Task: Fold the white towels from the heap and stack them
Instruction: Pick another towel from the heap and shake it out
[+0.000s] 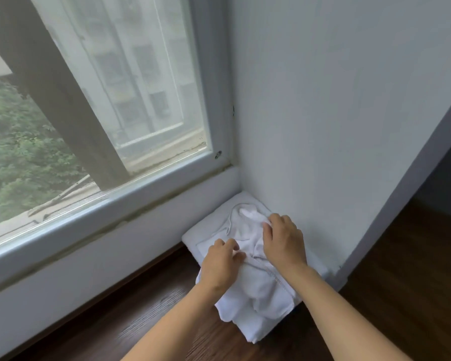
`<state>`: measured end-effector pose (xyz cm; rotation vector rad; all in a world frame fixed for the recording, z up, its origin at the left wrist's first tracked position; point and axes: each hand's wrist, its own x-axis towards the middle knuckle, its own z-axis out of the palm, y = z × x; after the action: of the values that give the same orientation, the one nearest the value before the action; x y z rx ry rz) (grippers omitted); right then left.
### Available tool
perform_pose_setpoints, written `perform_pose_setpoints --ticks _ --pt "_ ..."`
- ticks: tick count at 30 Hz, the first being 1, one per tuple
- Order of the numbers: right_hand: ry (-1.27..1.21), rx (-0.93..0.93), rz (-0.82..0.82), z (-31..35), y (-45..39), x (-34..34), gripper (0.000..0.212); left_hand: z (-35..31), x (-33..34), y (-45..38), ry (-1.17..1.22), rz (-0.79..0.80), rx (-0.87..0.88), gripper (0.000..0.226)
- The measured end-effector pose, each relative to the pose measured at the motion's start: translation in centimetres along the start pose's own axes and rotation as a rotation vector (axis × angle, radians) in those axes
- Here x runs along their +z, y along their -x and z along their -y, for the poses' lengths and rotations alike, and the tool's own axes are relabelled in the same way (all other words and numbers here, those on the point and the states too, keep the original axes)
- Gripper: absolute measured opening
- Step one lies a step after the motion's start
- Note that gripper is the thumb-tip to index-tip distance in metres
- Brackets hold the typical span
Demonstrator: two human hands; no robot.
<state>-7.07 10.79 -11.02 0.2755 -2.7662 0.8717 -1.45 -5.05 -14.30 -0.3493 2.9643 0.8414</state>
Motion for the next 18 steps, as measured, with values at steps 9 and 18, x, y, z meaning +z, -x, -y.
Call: perform_pose_setpoints --ticks 9,18 --pt "-0.484 -0.242 0.208 11.1 -6.7 -11.5 0.021 -4.6 -9.9 -2.8 0.487 -0.261 0.124 0.108" --pt "-0.493 -0.714 0.282 26.3 -8.4 -24.2 0.021 -3.8 -29.3 0.0 0.934 -0.21 0.289 0.103"
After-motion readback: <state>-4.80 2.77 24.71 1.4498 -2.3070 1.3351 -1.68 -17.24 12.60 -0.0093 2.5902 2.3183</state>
